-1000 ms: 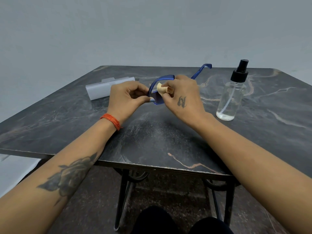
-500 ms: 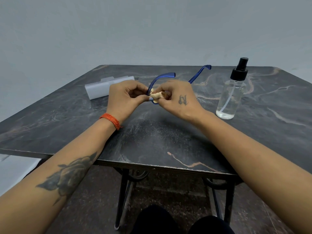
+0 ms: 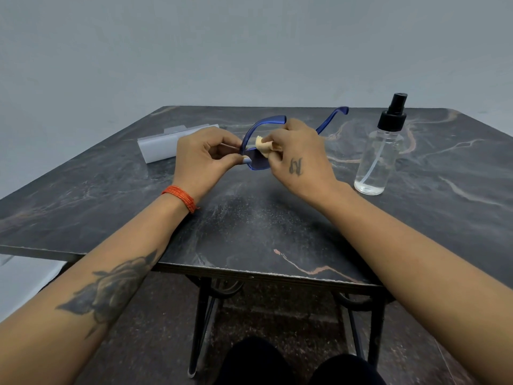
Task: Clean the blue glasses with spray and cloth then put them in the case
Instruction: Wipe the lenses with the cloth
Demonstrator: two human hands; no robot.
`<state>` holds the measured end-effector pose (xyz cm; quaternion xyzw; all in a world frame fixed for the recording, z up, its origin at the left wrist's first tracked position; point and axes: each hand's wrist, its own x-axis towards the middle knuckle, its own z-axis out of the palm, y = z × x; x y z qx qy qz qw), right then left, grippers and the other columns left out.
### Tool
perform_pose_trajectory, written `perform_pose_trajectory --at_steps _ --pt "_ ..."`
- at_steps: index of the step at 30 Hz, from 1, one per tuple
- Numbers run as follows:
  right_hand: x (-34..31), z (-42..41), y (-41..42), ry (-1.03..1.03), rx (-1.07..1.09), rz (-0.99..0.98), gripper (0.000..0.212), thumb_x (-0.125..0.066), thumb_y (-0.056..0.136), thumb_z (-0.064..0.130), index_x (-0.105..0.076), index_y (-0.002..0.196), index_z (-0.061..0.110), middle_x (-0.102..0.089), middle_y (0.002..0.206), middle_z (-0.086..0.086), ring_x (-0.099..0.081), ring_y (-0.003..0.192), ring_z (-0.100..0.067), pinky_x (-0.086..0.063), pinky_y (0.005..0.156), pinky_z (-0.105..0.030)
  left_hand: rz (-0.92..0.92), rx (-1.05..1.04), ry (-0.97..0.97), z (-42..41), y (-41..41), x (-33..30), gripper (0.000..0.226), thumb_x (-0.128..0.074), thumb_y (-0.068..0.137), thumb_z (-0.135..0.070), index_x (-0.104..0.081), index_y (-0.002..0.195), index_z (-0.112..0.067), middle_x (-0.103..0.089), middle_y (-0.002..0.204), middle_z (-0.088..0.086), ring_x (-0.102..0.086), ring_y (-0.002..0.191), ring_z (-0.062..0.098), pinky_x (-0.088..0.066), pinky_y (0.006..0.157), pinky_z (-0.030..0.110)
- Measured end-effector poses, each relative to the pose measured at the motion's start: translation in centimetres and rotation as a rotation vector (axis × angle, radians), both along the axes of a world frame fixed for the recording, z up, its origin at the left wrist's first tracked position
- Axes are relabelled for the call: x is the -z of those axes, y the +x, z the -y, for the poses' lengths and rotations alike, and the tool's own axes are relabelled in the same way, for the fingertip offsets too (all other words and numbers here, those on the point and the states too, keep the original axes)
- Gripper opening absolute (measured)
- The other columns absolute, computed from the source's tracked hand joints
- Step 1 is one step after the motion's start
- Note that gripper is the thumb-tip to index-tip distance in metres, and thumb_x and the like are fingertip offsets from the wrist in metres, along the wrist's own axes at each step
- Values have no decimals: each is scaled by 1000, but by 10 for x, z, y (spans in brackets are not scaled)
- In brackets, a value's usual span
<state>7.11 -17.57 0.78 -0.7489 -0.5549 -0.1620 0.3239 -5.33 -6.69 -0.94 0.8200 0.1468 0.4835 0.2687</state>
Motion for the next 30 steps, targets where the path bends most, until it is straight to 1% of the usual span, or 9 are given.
perform_pose_trajectory --at_steps 4,7,10,13,15,19,22,27,30 --pt "1 -4 0 -59 -67 -53 26 -53 88 12 -67 111 14 -60 109 -9 -54 98 -23 -29 72 -20 -14 -16 36 -1 0 0 19 -77 69 -8 -70 87 -6 -68 84 11 -66 75 13 -55 71 18" --pt "2 -7 -2 -49 -124 -117 26 -56 85 11 -69 107 19 -64 105 -6 -56 97 -20 -33 75 -20 -25 -30 54 -1 -1 0 19 -77 69 -8 -71 87 -5 -68 84 10 -67 74 14 -56 71 21" --pt "3 -7 -4 -36 -167 -177 22 -61 84 14 -71 103 20 -68 96 -1 -55 85 -12 -36 71 -19 -24 -48 56 -1 -1 -1 19 -78 68 -10 -71 85 -7 -68 82 7 -67 73 13 -55 70 18" --pt "1 -2 -3 -22 -187 -233 17 -64 81 17 -73 95 20 -63 70 10 -48 58 -2 -33 53 -9 -14 -51 36 -1 0 0 19 -78 68 -9 -70 84 -7 -67 81 4 -67 72 13 -55 69 17" --pt "-1 -1 -3 -24 -170 -247 14 -66 78 21 -75 89 18 -59 64 10 -45 53 -2 -32 49 -11 -21 -61 39 -1 0 0 17 -78 69 -7 -71 84 -5 -67 82 6 -67 72 12 -55 69 18" --pt "-4 3 -2 -52 -78 -106 17 -60 80 20 -75 88 15 -64 72 -4 -48 61 -12 -32 49 -19 -18 -72 23 -3 0 0 17 -78 68 -7 -71 84 -6 -67 81 3 -65 71 5 -53 68 14" --pt "-3 3 -2 -69 23 42 20 -54 81 18 -72 90 13 -62 84 -8 -52 74 -21 -32 58 -26 10 -50 -13 -2 0 0 19 -79 66 -5 -70 81 -12 -66 78 2 -65 70 8 -53 67 15" --pt "0 -2 0 -10 5 24 24 -55 82 14 -65 104 13 -64 101 -7 -58 92 -25 -41 73 -31 -3 -40 -9 -1 0 0 19 -80 65 -9 -70 82 -12 -67 77 3 -66 72 13 -55 68 18" --pt "1 -4 -1 9 -83 -20 22 -62 81 15 -66 102 16 -69 98 -4 -60 92 -21 -42 76 -29 1 -34 4 1 0 0 21 -79 66 -9 -69 83 -15 -66 77 2 -66 73 14 -55 68 18"
